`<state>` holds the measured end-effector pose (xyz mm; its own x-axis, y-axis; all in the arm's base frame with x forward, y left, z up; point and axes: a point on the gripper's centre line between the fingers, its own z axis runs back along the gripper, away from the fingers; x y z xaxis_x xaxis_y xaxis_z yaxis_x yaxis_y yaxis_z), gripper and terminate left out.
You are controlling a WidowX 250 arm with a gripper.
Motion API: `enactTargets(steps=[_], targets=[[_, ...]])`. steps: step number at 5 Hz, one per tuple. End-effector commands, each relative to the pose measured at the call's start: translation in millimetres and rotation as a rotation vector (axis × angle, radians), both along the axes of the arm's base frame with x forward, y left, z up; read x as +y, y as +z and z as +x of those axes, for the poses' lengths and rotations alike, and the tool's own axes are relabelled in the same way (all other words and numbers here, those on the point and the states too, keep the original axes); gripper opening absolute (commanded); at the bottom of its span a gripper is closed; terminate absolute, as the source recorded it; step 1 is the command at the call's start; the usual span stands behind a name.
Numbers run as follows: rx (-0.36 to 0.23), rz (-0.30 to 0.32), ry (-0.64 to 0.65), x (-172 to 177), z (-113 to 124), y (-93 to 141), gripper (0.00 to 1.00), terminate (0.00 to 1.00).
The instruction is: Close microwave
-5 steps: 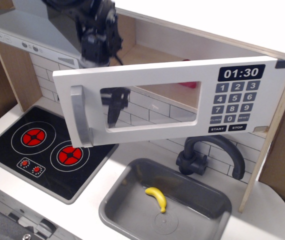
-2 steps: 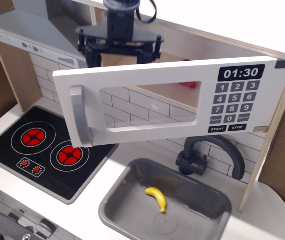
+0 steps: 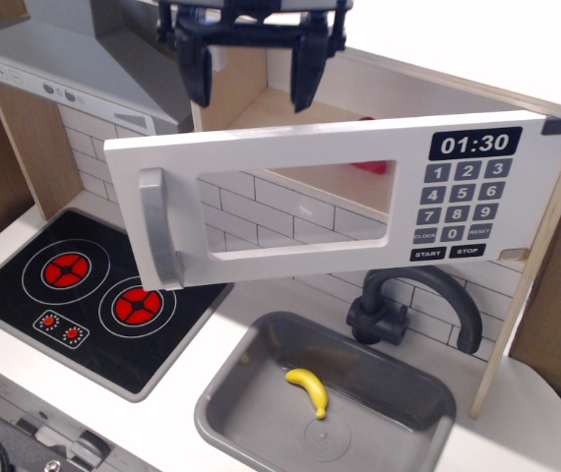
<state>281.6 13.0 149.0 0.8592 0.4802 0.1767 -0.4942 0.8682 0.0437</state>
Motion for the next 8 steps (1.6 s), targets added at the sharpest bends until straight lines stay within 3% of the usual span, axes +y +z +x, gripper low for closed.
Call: enactTargets(steps=[1, 3, 4, 6, 8], targets=[[-0.061, -0.014, -0.052, -23, -20, 14, 1.00, 0.00], [-0.030, -0.083, -0.079, -61, -38, -23, 1.00, 0.00], [-0.065, -0.082, -0.088, -77, -47, -31, 1.00, 0.00], [-0.074, -0.023, -0.076, -89, -41, -68, 1.00, 0.00], [-0.094, 0.004, -0.016, -60, -25, -99, 1.00, 0.00]])
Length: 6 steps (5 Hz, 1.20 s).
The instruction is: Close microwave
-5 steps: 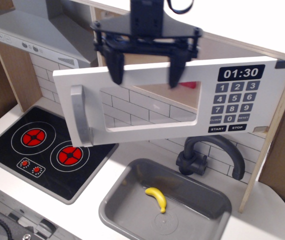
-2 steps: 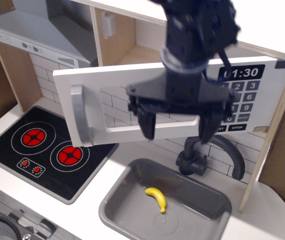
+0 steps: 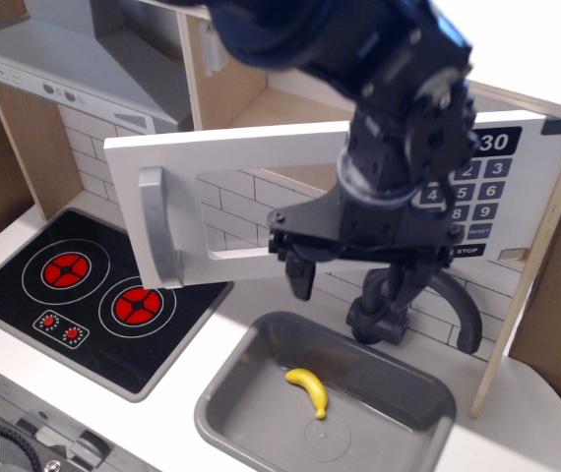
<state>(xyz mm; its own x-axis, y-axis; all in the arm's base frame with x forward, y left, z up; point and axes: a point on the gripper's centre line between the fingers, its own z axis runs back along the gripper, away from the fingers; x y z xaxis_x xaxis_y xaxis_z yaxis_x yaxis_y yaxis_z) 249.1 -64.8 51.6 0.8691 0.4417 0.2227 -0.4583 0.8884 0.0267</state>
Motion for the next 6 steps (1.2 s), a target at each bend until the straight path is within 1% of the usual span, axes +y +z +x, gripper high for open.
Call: enactTargets(steps=[1, 2, 3, 4, 5, 6], targets=[[-0.075, 0.004, 0.021, 38, 9, -7, 1.00, 0.00], [-0.138, 0.012, 0.001, 58, 13, -9, 1.00, 0.00], [-0.197, -0.056, -0.044, 83, 26, -2, 1.00, 0.00], [-0.231, -0.082, -0.065, 99, 38, -2, 1.00, 0.00], [-0.246, -0.082, -0.085, 104, 54, -5, 1.00, 0.00], [-0.253, -0.082, -0.065, 104, 68, -7, 1.00, 0.00]])
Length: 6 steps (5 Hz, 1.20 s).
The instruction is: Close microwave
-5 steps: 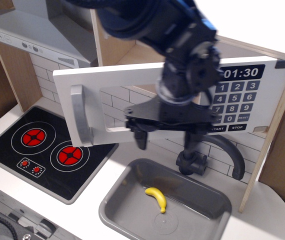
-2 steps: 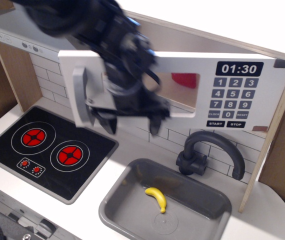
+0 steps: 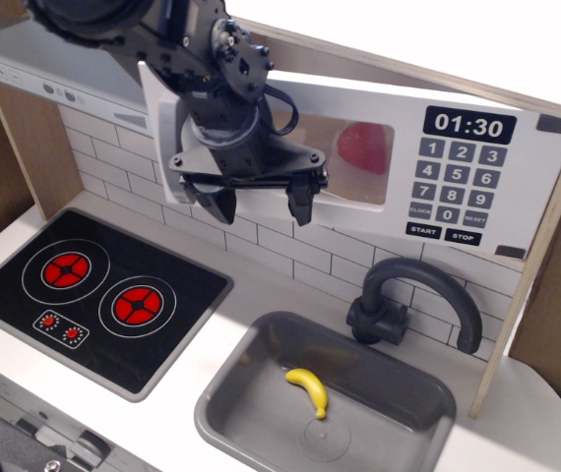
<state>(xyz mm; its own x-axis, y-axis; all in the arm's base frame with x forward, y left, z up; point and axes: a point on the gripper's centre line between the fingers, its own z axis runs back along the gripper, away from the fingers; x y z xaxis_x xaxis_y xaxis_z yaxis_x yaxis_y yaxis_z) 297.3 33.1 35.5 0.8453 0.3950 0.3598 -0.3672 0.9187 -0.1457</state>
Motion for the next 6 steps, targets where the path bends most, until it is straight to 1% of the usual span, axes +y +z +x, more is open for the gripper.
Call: enactTargets(steps=[1, 3, 4, 5, 6], targets=[[-0.059, 0.018, 0.032, 5, 24, 8, 1.00, 0.00], [-0.076, 0.015, 0.032, 2, 34, 12, 1.00, 0.00], [-0.114, 0.024, 0.014, 2, 38, 13, 1.00, 0.00], [-0.147, 0.015, -0.010, 2, 42, 14, 1.00, 0.00], [-0.167, 0.004, -0.024, 4, 48, 15, 1.00, 0.00]])
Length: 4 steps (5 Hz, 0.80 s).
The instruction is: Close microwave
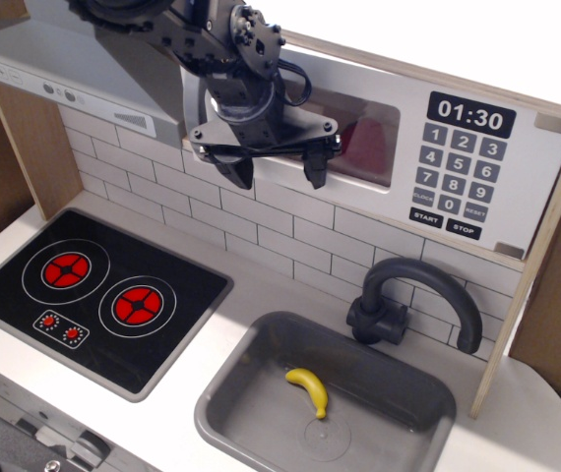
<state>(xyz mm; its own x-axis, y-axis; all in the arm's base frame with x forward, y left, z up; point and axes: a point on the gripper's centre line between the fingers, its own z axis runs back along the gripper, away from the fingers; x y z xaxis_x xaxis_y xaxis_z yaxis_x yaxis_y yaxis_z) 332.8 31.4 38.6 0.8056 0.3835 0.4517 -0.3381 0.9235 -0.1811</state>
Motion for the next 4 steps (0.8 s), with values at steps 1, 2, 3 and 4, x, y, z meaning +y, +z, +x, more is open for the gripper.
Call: enactTargets(steps=[1, 2, 3, 4], targets=[[-0.070, 0.002, -0.007, 5, 18, 14, 1.00, 0.00], [-0.072, 0.007, -0.001, 5, 20, 14, 1.00, 0.00], [-0.068, 0.011, 0.000, 5, 19, 12, 1.00, 0.00], [-0.023, 0.027, -0.016, 9, -2, 10, 1.00, 0.00]])
